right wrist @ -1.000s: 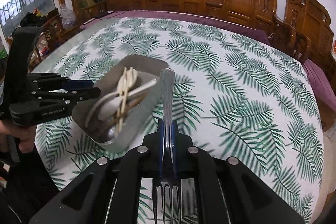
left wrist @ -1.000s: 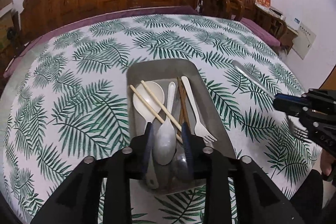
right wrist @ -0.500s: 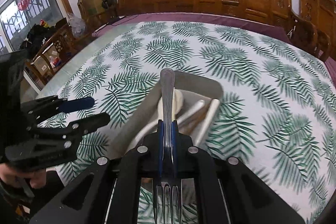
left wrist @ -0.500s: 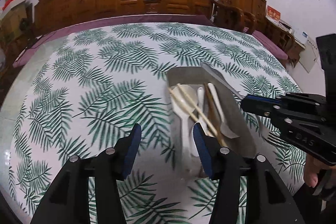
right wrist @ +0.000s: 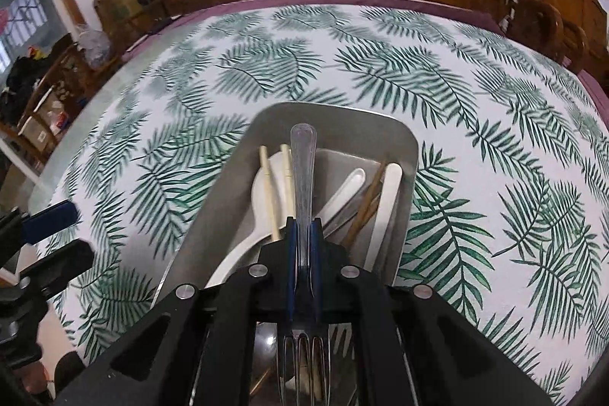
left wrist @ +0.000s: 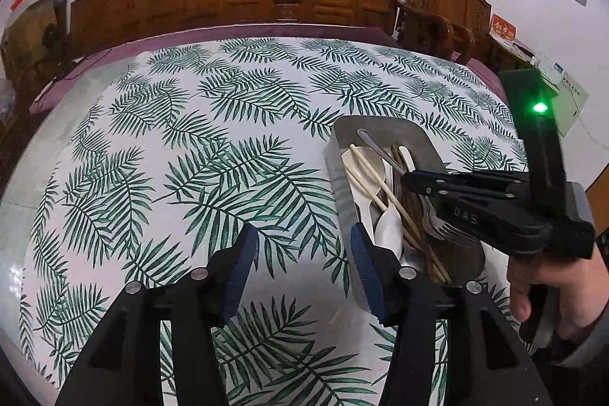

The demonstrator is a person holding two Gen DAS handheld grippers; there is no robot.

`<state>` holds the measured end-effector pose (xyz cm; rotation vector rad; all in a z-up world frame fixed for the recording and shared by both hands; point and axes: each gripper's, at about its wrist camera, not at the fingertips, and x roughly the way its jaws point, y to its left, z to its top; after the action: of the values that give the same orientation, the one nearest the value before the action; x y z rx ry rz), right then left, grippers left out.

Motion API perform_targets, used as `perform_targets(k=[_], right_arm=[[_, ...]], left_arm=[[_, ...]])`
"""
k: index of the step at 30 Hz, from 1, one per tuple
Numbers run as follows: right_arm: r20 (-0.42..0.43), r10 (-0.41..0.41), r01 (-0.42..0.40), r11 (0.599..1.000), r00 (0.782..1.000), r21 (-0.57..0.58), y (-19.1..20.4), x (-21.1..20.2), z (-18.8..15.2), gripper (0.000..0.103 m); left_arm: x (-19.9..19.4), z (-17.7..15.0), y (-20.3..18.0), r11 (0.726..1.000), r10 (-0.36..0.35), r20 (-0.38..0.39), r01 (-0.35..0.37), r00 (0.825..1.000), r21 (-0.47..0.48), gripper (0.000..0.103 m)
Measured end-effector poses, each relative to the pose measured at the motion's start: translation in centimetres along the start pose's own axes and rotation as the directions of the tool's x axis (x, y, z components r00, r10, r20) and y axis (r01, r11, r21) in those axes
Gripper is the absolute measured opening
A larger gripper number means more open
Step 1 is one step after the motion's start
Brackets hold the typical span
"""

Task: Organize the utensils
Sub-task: 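Lower the metal fork into the grey tray and open the right gripper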

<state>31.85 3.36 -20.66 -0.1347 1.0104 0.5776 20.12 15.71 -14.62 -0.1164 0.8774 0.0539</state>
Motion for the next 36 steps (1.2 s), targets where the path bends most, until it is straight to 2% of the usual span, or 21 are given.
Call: perform_targets(k=[12,17,21,30,32,36], right_arm=[[-0.028,-0.080,0.081,0.996,0.996,0.023,-0.5,1.9,0.1,0.009],[-0.030,-0.027,0.029,0.999,0.999,0.044,-0.4,1.6,-0.2,0.009],[0.017,0.023,-0.024,0.999,1.000,0.036,0.0,0.3,-0.3,0.010],[0.100,0.055,-0.052,0.998,0.993,-0.034,0.1,-4.9,-1.1,0.010],[0.124,0.053,-0.048,0.998,0.991,-0.041,-0.5,-6.6,-1.8,0.010],[0.177,0.032,-0.025,0.999,0.984,-0.043,-1.8,-9.8,-3.5,0.029]], left_arm=[[0.2,-0.2,-0.1,1.000,0.004,-0.008,-0.004,1.000,0.005,0.049],[0.2,-0.3,-0.2,1.000,0.007,-0.009,-0.007,1.000,0.005,0.049],[0.2,-0.4,-0.1,1.000,0.007,-0.006,-0.007,1.000,-0.002,0.049],[-0.7,-0.7,-1.1,1.000,0.008,0.010,-0.008,1.000,0.001,0.053],[-1.3,-0.8,-1.7,1.000,0.012,0.019,-0.013,1.000,0.007,0.059],[-2.5,-1.0,-2.7,1.000,0.008,0.039,-0.008,0.999,0.011,0.077]])
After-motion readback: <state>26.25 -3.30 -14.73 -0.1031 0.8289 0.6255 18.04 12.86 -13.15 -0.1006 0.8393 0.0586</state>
